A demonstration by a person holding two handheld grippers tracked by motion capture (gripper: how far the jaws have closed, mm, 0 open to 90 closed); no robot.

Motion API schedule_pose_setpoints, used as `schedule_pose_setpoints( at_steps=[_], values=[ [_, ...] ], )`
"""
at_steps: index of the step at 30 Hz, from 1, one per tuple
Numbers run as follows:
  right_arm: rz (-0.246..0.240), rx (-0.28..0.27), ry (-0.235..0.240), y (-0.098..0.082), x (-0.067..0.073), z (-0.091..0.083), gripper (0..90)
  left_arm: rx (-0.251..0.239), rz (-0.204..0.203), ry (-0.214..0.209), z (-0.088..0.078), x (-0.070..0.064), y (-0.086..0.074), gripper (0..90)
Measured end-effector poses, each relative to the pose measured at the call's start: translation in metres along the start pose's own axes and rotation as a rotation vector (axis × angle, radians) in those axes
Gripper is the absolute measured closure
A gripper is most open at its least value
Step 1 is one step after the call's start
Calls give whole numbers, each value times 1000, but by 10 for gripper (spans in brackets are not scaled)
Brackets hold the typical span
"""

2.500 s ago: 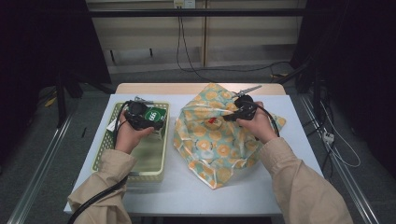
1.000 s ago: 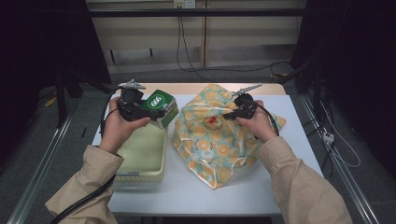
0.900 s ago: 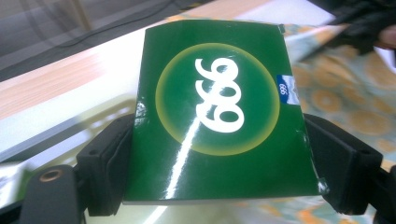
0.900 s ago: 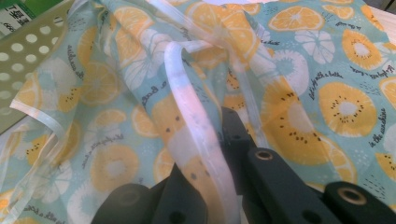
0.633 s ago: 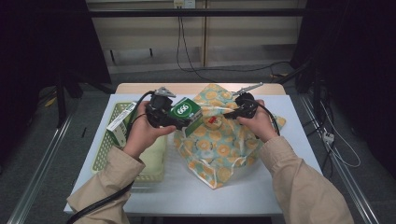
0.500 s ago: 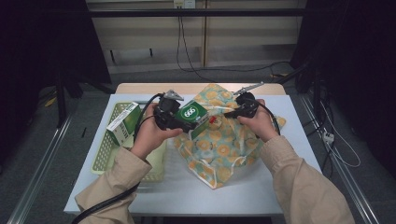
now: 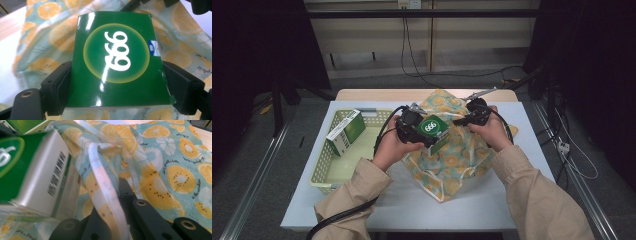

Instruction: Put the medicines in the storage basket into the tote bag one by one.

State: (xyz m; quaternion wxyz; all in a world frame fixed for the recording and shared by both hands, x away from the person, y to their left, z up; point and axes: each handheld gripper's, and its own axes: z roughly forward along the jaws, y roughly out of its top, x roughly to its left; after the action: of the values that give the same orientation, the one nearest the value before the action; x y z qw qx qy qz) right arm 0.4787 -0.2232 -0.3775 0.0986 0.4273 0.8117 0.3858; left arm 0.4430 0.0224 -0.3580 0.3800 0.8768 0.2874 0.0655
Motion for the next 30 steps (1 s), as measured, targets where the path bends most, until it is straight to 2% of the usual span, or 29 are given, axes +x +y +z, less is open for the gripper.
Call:
schedule_pose_setpoints(
  at_steps=[7, 9, 10, 13, 18, 20, 22, 25, 26, 27, 30],
  values=[
    [2, -2, 2, 0, -1, -2, 887, 27, 9, 14, 21, -2, -2, 169],
    [2, -2, 2, 0, 0, -2, 887, 38, 12, 32, 26, -3, -3, 168],
    [2, -3, 4, 0, 0, -2, 887, 34, 7, 18, 29, -2, -4, 168],
    [-1, -5, 3, 0, 0, -2, 887, 23, 4, 13, 31, -3, -4, 168],
    [1, -6, 4, 1, 0, -2, 887, 17, 25, -24, 33, -12, -2, 168],
    [2, -7, 5, 1, 0, -2, 887, 25, 31, -54, 37, -17, -2, 168],
    [2, -6, 4, 1, 0, -2, 887, 42, 33, -58, 43, -19, -3, 168],
    [-2, -4, 4, 1, 1, -2, 887, 72, 44, -38, 52, -16, -5, 168],
    [-3, -4, 4, 1, 2, -2, 887, 65, 24, -34, 55, -15, -5, 168],
    [-4, -5, 5, 1, 2, -3, 887, 70, 31, -26, 57, -12, -5, 167],
    [-4, -9, 9, 1, 2, -4, 887, 47, 6, 2, 61, -5, -4, 167]
  ],
)
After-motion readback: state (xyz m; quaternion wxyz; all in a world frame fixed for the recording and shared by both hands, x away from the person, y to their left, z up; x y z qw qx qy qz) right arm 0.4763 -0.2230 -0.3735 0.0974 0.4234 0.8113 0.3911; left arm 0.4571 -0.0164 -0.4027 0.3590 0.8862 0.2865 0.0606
